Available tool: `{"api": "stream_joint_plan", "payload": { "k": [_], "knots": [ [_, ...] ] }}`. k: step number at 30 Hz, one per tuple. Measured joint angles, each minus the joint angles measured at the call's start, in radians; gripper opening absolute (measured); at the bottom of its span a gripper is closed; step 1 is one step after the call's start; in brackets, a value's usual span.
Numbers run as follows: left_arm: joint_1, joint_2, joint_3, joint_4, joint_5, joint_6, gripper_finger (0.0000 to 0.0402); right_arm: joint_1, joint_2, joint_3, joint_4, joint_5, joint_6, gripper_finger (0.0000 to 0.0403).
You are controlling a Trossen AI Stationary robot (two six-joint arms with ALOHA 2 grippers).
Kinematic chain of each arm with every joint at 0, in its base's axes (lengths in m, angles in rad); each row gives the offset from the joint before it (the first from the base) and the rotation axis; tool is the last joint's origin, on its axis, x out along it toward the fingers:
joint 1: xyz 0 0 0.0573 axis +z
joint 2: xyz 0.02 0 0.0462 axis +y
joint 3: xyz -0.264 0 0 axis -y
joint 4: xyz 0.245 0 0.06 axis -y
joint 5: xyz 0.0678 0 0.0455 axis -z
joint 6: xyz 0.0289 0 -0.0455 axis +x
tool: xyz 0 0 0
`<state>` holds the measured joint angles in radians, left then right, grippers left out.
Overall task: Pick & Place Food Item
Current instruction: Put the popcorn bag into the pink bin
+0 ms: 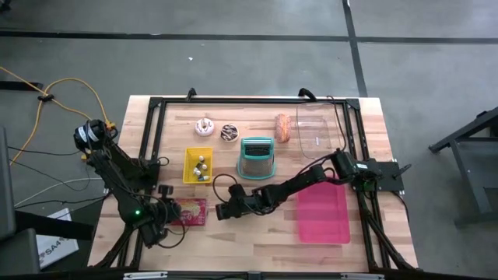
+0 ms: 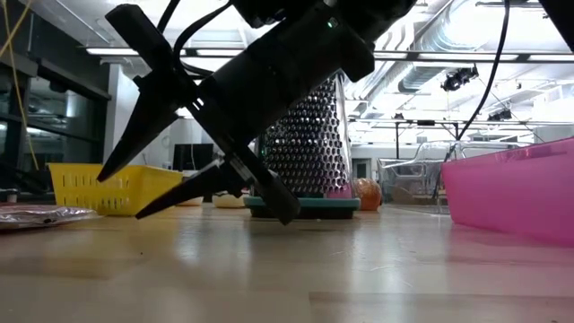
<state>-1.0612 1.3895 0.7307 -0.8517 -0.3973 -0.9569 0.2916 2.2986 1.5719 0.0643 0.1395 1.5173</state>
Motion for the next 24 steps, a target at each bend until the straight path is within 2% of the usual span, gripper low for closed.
{"api": "stream_joint_plan", "payload": {
  "k": [5, 13, 24],
  "knots": [
    [-0.001, 0.0, 0.0, 0.0, 0.087, -0.017, 0.0097, 0.0, 0.0, 0.0, 0.0, 0.007, 0.0, 0.0156],
    [0.005, 0.0, 0.0, 0.0, 0.105, -0.039, 0.0097, 0.0, 0.0, 0.0, -0.011, 0.028, -0.006, 0.0156],
    [0.046, 0.0, 0.0, -0.003, 0.24, -0.065, 0.0097, 0.0, 0.0, 0.0, -0.019, 0.042, -0.029, 0.0156]
  ]
}}
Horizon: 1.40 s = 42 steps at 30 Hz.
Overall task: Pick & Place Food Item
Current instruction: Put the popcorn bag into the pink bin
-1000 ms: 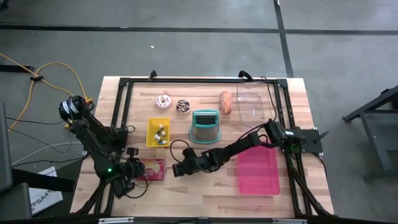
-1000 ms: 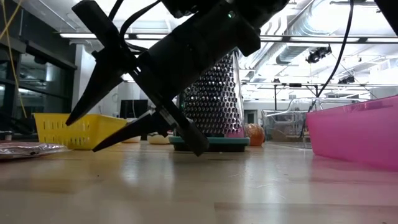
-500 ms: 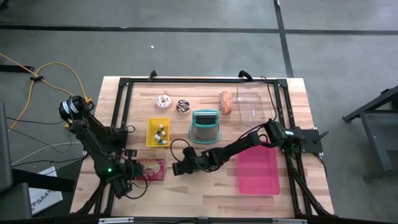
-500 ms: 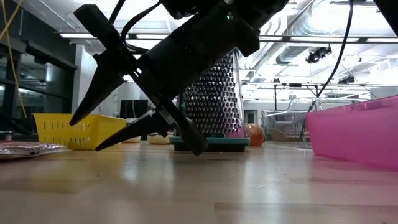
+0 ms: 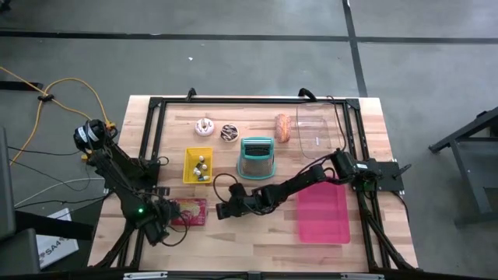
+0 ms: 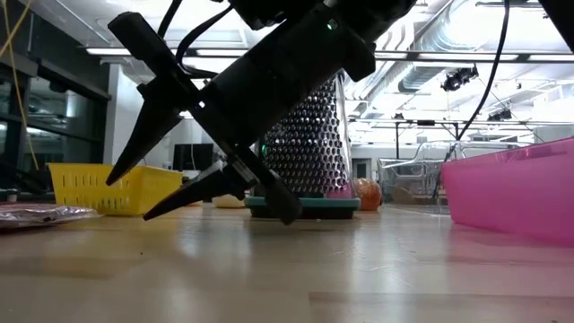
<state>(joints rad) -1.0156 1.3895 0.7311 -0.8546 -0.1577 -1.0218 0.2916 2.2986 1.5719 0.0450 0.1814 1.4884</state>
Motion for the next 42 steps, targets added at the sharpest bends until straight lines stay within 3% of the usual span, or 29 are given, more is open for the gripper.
{"api": "stream_joint_plan", "payload": {
  "k": [23, 42],
  "knots": [
    [0.006, -0.001, -0.048, 0.018, 0.025, -0.037, 0.0097, 0.003, 0.0, 0.0, -0.032, -0.006, 0.002, 0.0156],
    [0.04, 0.03, -0.049, 0.111, -0.084, 0.059, 0.0097, 0.002, 0.0, 0.0, -0.003, -0.006, 0.031, 0.0156]
  ]
}}
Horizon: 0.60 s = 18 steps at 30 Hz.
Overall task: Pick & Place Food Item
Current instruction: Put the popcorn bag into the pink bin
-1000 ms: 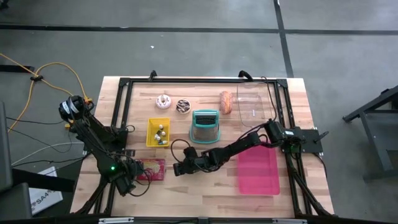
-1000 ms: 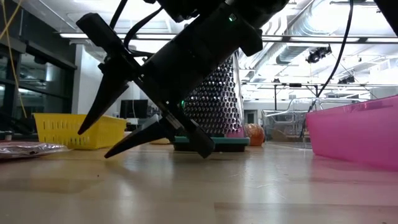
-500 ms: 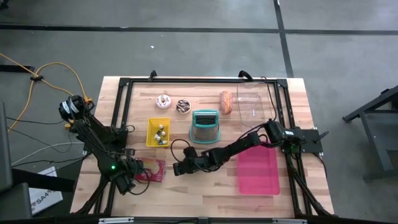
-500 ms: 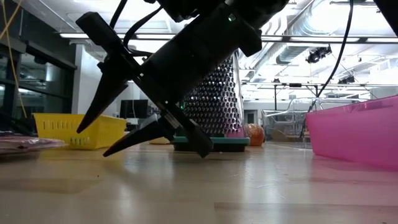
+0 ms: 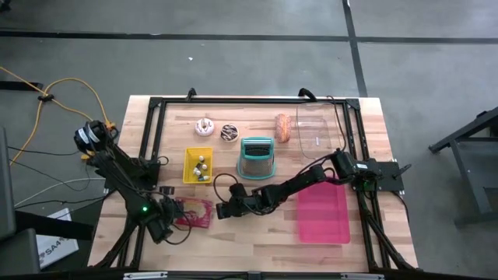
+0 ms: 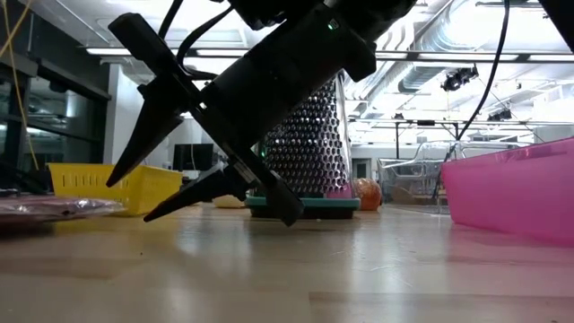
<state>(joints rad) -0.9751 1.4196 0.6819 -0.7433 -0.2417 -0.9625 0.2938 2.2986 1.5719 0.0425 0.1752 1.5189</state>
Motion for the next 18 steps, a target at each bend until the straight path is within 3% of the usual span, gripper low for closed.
{"api": "stream_joint_plan", "payload": {
  "k": [7, 18],
  "knots": [
    [0.063, 0.096, 0.004, 0.054, 0.0, 0.106, 0.0097, 0.005, 0.0, 0.0, -0.009, -0.021, 0.007, 0.0156],
    [0.124, 0.105, 0.0, 0.159, 0.001, 0.193, 0.0097, 0.014, 0.001, 0.0, -0.025, -0.029, 0.055, 0.0156]
  ]
}}
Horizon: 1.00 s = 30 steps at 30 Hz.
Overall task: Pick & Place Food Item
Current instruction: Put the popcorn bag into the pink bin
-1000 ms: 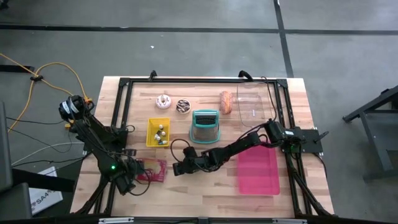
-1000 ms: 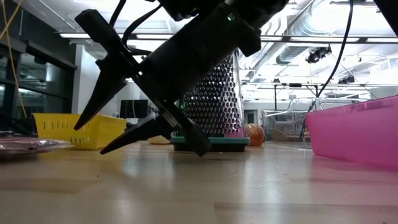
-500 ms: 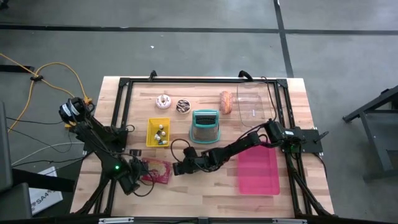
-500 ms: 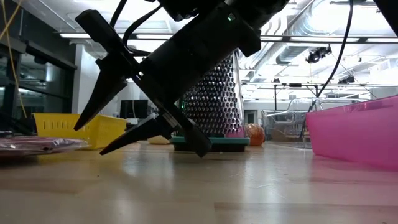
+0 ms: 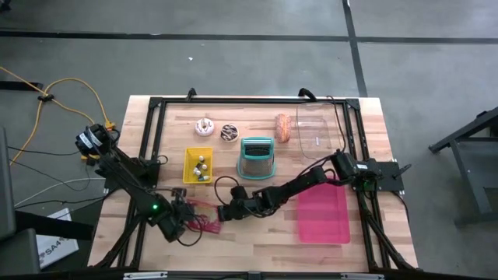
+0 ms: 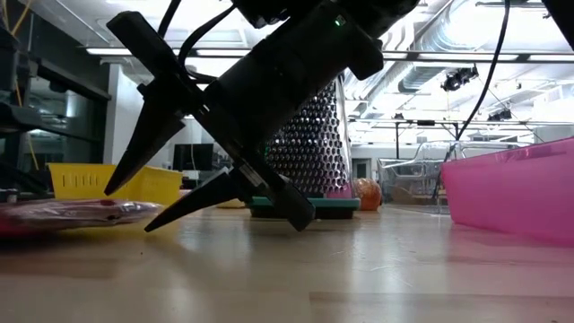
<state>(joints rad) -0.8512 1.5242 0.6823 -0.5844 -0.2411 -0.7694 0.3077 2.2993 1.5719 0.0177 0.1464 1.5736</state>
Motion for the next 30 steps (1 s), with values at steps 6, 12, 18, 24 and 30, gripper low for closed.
{"api": "stream_joint_plan", "payload": {
  "k": [6, 12, 18, 24, 30],
  "knots": [
    [0.022, 0.001, -0.001, 0.043, 0.002, 0.033, 0.0097, 0.0, 0.0, 0.0, -0.005, -0.019, 0.012, 0.0156],
    [0.042, 0.002, -0.001, 0.081, 0.003, 0.067, 0.0097, 0.001, 0.0, 0.0, 0.019, -0.03, 0.06, 0.0156],
    [0.051, 0.002, -0.002, 0.105, 0.003, 0.1, 0.0097, 0.0, 0.0, 0.0, 0.068, -0.035, 0.056, 0.0156],
    [0.051, 0.002, -0.002, 0.124, 0.0, 0.111, 0.0097, -0.003, 0.0, 0.0, 0.092, -0.045, 0.023, 0.0154],
    [0.051, 0.002, -0.002, 0.123, 0.0, 0.111, 0.0097, -0.003, 0.0, 0.0, 0.092, -0.045, 0.019, 0.011]
  ]
}}
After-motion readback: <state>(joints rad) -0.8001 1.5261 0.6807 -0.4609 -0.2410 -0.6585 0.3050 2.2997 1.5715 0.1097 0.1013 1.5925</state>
